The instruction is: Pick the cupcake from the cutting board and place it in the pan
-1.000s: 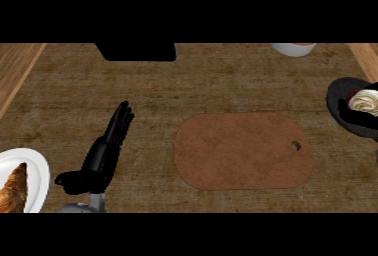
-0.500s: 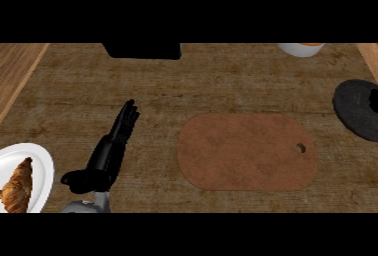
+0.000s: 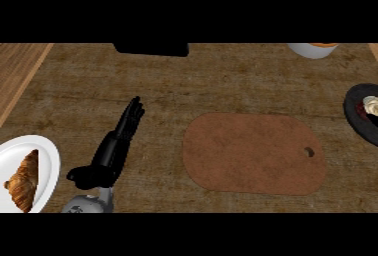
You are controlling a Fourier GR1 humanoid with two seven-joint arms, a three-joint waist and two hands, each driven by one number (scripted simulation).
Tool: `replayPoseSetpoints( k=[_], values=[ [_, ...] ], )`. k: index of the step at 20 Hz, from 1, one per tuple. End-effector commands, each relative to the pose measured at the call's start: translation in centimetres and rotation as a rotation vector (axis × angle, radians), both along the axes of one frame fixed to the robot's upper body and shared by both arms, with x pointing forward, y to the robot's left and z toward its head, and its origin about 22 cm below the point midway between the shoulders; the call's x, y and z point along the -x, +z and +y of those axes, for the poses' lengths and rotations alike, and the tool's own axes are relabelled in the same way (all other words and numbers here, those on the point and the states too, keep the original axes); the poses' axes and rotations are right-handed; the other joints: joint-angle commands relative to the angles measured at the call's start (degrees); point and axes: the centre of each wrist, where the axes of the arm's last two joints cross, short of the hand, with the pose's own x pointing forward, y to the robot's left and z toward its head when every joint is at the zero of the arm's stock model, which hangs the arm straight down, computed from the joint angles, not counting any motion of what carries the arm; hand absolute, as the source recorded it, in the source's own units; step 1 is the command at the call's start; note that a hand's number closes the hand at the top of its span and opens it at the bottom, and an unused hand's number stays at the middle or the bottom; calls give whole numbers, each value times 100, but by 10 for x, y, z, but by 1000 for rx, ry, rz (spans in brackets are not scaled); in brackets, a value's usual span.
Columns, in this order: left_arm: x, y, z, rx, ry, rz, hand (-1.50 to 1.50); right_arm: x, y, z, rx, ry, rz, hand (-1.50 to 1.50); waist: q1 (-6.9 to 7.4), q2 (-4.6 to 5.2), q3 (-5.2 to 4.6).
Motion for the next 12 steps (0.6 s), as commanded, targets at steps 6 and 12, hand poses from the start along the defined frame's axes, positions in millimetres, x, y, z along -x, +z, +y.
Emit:
replayPoseSetpoints(
  k=[6, 12],
  values=[
    [-3, 5, 1, 4, -2, -2, 0, -13, -4, 15, -177, 109, -24, -150, 33, 12, 30],
    [6, -9, 6, 8, 28, 9, 0, 0, 3, -5, -307, 102, -303, -150, -147, -30, 26]
  ],
)
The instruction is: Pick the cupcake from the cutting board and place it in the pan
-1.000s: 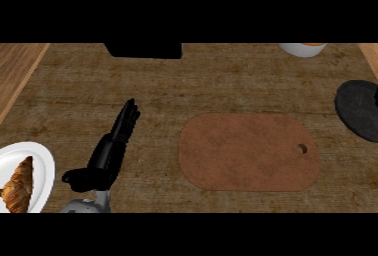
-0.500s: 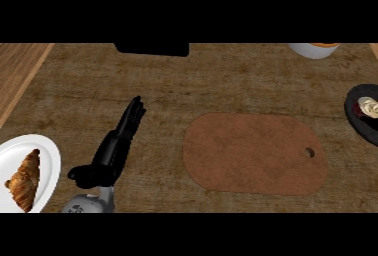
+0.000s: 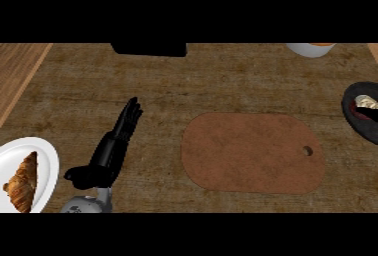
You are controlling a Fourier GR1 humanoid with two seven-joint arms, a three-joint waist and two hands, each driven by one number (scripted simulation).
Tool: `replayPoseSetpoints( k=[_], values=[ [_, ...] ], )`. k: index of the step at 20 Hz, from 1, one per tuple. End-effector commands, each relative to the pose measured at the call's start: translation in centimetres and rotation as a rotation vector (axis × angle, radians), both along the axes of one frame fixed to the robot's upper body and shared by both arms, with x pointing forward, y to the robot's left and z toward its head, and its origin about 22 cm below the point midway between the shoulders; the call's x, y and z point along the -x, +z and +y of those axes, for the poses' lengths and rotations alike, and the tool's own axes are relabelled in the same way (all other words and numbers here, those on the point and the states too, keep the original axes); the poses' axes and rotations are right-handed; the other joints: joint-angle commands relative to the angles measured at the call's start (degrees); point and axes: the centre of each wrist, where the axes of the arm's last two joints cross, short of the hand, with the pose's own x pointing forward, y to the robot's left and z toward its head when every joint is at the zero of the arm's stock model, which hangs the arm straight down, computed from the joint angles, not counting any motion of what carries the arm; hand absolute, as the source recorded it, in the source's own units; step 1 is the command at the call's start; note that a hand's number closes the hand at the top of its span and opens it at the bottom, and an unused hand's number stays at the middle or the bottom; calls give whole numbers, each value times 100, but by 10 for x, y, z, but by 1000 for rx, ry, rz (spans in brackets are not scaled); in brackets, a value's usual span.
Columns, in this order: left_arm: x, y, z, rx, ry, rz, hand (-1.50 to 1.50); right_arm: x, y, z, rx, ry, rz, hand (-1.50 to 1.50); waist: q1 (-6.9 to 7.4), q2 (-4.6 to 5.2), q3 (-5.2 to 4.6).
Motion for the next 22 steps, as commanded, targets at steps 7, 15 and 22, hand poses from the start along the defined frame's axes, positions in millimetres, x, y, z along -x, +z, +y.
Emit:
replayPoseSetpoints(
  k=[7, 15, 22],
  values=[
    [3, -3, 4, -2, 24, 6, 0, 34, 15, -44, -269, 33, -179, -150, -168, -83, -22],
    [2, 0, 18, -4, 46, 10, 0, 96, -3, -80, -392, 253, -183, -150, -231, -98, -18],
    [10, -13, 13, 5, 43, 17, 0, 132, -17, -93, -357, 304, -162, -150, -271, -124, -26]
  ],
)
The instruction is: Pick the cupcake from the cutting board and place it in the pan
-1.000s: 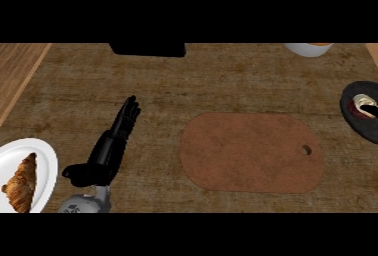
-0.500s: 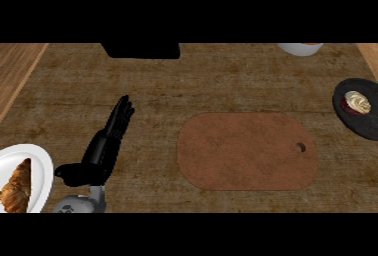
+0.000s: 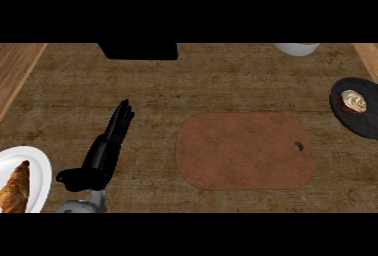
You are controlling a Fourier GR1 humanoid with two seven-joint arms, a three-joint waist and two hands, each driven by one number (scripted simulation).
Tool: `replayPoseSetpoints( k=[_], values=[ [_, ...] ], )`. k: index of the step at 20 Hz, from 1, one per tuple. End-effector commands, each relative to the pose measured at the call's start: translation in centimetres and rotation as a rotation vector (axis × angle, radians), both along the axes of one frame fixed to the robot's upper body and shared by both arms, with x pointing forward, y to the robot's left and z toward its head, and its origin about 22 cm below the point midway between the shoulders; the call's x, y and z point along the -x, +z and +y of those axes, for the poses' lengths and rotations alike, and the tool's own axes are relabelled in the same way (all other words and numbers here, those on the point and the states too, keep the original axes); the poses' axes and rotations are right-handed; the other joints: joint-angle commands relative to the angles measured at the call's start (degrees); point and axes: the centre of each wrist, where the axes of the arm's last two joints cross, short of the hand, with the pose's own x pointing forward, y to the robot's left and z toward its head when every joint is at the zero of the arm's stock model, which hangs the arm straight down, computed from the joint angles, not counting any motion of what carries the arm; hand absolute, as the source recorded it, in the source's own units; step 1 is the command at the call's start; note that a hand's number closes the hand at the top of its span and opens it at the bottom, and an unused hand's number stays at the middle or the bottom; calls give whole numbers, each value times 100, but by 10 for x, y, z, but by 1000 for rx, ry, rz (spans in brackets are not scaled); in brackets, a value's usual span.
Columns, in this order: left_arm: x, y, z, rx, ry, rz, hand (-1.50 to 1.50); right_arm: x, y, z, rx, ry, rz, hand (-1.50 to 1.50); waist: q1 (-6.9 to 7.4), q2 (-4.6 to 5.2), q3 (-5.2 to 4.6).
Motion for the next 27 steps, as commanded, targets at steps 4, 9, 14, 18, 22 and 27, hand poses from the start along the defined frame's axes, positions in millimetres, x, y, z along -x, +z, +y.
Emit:
replayPoseSetpoints(
  k=[4, 9, 14, 18, 22, 27],
  values=[
    [0, -7, -3, -13, -3, -7, 0, 11, -21, 6, 4, 78, -56, -150, -18, -14, -7],
    [-5, 10, -8, 11, 6, 25, 0, 24, -24, 2, 28, 98, -24, -150, -37, -32, -10],
    [1, -4, -4, -2, 9, 4, 0, 36, -27, -2, 78, 63, 6, -150, -35, -29, -10],
    [2, -2, 20, 5, -12, 8, 0, 23, -20, 0, 80, 39, 4, -150, 15, -23, -8],
    [-6, 12, 2, 2, 1, 12, 0, 39, -20, -8, 107, 56, 30, -150, -1, -25, 0],
    [5, -1, 2, 17, -6, 20, 0, 41, -16, -10, 200, 16, -4, -150, -31, -36, -11]
  ],
)
